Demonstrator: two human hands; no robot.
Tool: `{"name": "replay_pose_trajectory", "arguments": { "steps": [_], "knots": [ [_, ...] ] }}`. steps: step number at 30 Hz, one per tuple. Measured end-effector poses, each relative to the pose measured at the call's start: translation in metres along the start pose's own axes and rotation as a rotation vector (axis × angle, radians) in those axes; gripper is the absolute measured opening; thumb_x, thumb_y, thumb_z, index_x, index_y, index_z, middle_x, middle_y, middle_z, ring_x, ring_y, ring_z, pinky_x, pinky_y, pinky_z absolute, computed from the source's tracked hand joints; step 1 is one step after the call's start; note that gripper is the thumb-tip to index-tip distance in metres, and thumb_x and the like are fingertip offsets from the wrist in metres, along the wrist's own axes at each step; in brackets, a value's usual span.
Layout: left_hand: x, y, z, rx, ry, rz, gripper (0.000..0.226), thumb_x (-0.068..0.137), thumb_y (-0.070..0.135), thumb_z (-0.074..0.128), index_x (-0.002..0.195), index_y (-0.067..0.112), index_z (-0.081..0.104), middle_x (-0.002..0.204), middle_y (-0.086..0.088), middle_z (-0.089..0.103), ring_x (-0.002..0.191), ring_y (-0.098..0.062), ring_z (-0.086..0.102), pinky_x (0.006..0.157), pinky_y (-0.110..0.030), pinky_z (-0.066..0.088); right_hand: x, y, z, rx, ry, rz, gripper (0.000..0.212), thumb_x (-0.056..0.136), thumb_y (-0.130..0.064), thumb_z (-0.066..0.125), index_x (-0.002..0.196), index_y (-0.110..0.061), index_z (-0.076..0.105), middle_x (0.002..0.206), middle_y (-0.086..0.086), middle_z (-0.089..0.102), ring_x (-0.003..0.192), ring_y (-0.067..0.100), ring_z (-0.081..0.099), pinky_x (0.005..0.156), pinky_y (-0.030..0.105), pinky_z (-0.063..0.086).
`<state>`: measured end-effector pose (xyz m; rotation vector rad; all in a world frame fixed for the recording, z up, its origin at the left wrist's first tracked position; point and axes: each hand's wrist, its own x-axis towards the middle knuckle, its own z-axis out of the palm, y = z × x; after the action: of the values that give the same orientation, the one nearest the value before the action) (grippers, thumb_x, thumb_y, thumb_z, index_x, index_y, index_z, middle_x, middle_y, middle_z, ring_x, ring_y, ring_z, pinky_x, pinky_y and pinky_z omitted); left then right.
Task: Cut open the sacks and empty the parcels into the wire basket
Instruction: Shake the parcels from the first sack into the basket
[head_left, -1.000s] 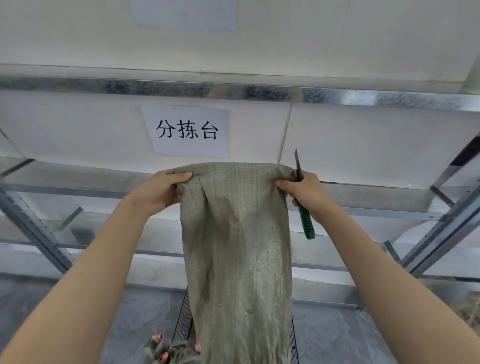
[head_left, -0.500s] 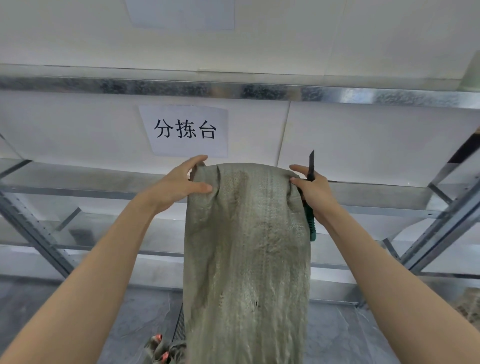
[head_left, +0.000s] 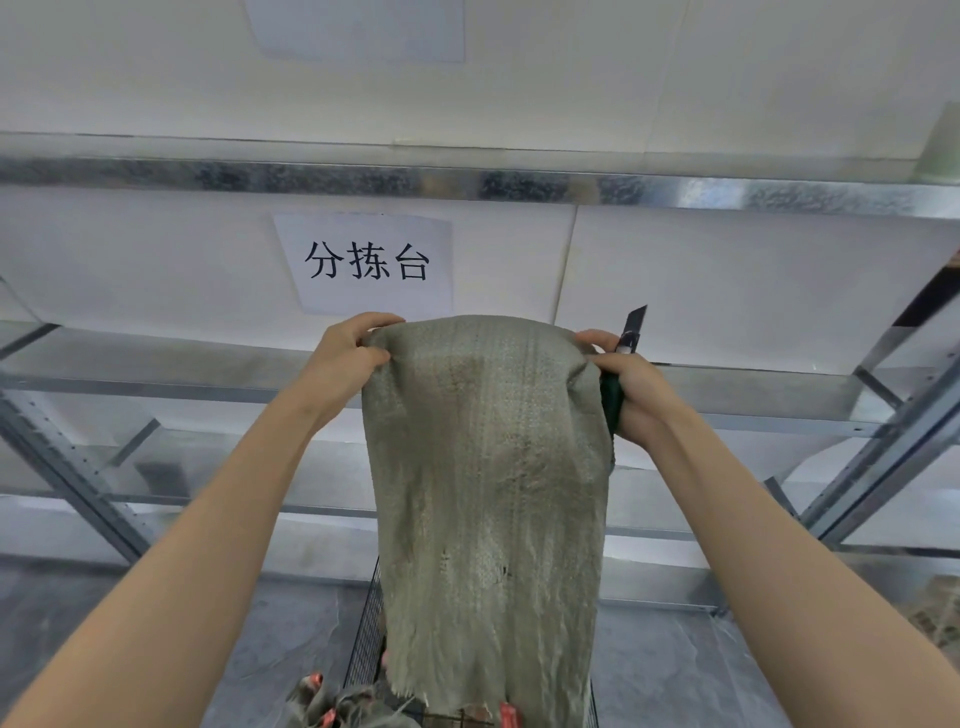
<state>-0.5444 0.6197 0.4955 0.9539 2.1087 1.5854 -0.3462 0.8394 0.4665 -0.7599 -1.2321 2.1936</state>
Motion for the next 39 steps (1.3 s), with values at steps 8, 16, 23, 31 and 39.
{"name": "replay_pose_trajectory", "arguments": {
  "steps": [8,16,23,31,39],
  "knots": [
    [-0.008,-0.003,0.017,0.636,-0.189,0.01,0.072,0.072,0.029,0.075,0.136,0.023,0.041,0.111,-0.006,0.04,0.096,-0.024,0.048,0.077,-0.031,0.042,-0.006,-0.007,0.01,0.067,-0.157,0.064,0.032,0.094,-0.003,0.042,0.111,-0.011,0.068,0.094,0.008,0.072,0.084,0.02,0.067,0.074,0.029,0.056],
    [-0.002,-0.003,0.013,0.591,-0.04,0.037,0.035,0.077,0.01,0.067,0.056,0.007,0.039,0.062,-0.004,0.034,0.055,-0.016,0.032,0.047,-0.023,0.023,-0.014,-0.012,0.016,-0.471,-0.237,0.033,0.04,0.083,-0.028,0.07,0.118,-0.009,0.063,0.105,0.009,0.069,0.092,0.022,0.067,0.08,0.032,0.055],
    [0.007,-0.01,0.001,0.483,-0.069,-0.063,0.028,0.071,0.016,0.076,0.081,0.012,0.05,0.088,-0.002,0.045,0.082,-0.019,0.042,0.067,-0.026,0.043,-0.019,-0.016,0.028,-0.993,-0.235,-0.008,0.057,0.077,-0.019,0.079,0.126,-0.02,0.049,0.109,0.002,0.06,0.083,0.02,0.061,0.071,0.034,0.051],
    [0.008,-0.011,-0.018,0.355,-0.171,-0.206,0.027,0.073,0.018,0.077,0.091,-0.002,0.069,0.088,-0.011,0.07,0.081,-0.023,0.063,0.077,-0.034,0.05,-0.022,-0.014,0.033,-1.308,-0.347,-0.006,0.044,0.078,-0.017,0.073,0.115,-0.02,0.05,0.092,-0.002,0.053,0.066,0.012,0.046,0.053,0.025,0.038],
    [0.003,-0.007,-0.028,0.034,-0.265,-0.229,0.049,0.061,0.019,0.072,0.108,0.012,0.062,0.096,-0.003,0.068,0.089,-0.018,0.064,0.076,-0.027,0.05,-0.016,-0.017,0.021,-0.93,-0.077,-0.159,0.007,0.088,-0.009,0.063,0.094,-0.01,0.062,0.078,0.001,0.055,0.061,0.014,0.045,0.053,0.024,0.038]
  ]
}}
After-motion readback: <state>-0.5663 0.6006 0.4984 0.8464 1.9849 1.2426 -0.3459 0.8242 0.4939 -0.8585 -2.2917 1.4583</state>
